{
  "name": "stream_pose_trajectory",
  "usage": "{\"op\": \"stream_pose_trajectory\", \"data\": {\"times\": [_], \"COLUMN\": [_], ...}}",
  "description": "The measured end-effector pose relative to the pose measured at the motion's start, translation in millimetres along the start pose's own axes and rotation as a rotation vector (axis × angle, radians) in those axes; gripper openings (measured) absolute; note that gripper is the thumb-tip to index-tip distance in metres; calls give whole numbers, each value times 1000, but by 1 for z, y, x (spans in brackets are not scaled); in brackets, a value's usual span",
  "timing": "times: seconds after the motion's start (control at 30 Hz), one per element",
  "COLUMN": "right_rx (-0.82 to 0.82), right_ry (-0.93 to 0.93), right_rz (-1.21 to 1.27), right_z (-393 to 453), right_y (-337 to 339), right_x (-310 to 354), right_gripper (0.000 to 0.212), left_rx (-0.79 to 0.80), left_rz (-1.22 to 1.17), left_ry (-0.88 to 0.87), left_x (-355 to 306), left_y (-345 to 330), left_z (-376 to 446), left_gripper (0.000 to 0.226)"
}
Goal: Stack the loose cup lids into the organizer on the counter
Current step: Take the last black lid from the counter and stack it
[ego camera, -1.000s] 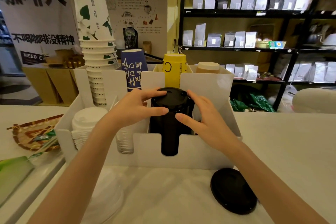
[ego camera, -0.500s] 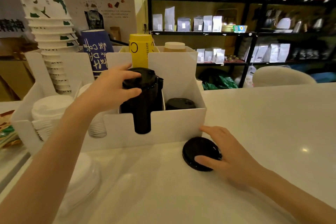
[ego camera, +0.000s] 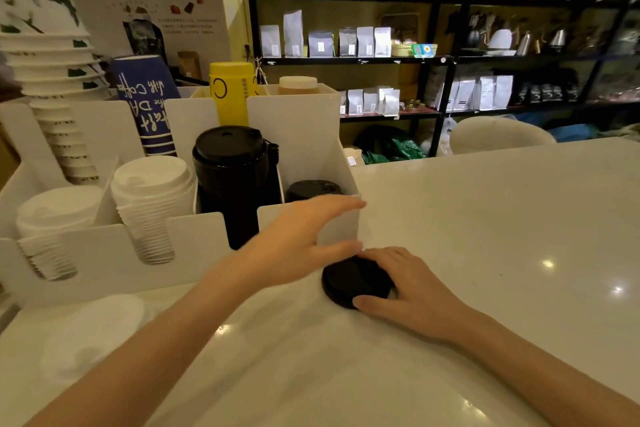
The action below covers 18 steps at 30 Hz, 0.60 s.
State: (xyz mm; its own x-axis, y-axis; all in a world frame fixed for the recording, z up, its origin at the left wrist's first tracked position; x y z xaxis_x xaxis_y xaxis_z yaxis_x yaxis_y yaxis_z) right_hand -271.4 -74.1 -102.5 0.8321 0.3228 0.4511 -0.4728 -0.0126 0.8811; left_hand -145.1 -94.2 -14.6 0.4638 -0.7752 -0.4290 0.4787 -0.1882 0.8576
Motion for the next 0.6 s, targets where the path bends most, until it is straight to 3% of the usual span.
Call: {"op": "stream_pose_trajectory", "data": {"times": [0.2,0.47,0.6], "right_rx": [25,-40,-20], "right_ry": [-12,-43,-70], "right_rz": [-25,50,92], "right_z": [1,0,1], "right_y": [0,11,13], "right_x": [0,0,-1], "right_gripper": [63,63,89], "left_rx": [150,195,209], "left_rz": [-74,-67,-60], "left_ry": [138,161,181], "left_x": [31,44,44], "left_y": [-50,-65,-59], "left_z": [2,-3,-1], "left_gripper": [56,53,57]}}
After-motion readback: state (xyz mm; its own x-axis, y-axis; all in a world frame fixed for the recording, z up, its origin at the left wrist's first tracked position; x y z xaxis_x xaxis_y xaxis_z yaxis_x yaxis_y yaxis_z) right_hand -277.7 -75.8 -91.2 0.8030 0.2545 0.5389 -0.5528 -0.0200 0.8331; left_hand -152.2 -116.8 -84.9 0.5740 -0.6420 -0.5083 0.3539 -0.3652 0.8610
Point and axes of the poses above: each hand's wrist, its own z-axis towards the middle knuckle, its own y-axis out of the back of the hand, x = y × z, the point moved 7 cm from there along z, towards the middle knuckle, and after that the axes turned 5 degrees about x, right-handed, at the moved point
